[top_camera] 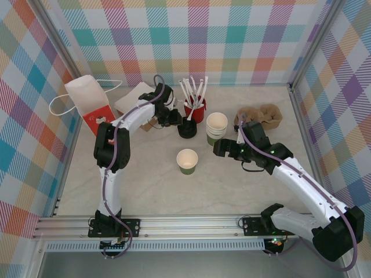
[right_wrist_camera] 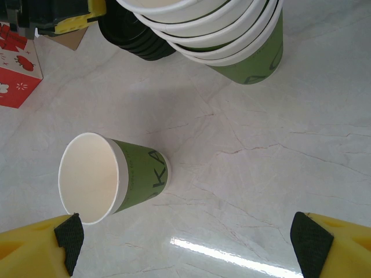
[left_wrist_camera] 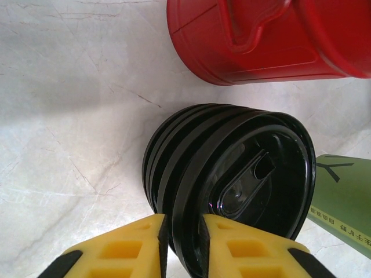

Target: Pack the takeout coffee

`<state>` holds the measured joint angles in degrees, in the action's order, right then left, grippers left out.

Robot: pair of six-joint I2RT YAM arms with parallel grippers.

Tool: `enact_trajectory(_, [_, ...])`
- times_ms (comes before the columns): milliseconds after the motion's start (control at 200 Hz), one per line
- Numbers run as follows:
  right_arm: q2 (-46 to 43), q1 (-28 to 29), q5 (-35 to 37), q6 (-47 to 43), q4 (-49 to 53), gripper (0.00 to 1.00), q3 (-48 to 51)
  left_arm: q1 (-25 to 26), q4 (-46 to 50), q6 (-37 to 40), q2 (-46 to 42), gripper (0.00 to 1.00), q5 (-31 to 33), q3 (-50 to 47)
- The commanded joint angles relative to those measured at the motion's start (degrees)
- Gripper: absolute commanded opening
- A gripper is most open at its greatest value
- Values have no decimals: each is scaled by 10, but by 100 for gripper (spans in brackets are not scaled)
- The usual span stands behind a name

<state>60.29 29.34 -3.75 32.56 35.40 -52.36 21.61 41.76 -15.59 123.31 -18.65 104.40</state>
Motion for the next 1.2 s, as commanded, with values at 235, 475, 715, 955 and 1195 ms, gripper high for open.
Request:
enact_trajectory(235, [-3,-2,-7,4,-5,94,4,-4,7,0,13,19,-12,16])
enact_trajectory(475, [-5,-3,-7,4,-3,94,2,-4,9,1,8,13,-8,17])
enact_trajectory(715, [-11,-3,-5,3,-1,94,3,-3,13,3,-15,8,2,13])
enact_trajectory(955, [-10,-5,-6,3,-2,94,3,-4,18,8,-34,6,14,8])
enact_trajectory(1195, [-11,-7,-7,3,0,94,0,-4,7,3,-43,6,5,-6])
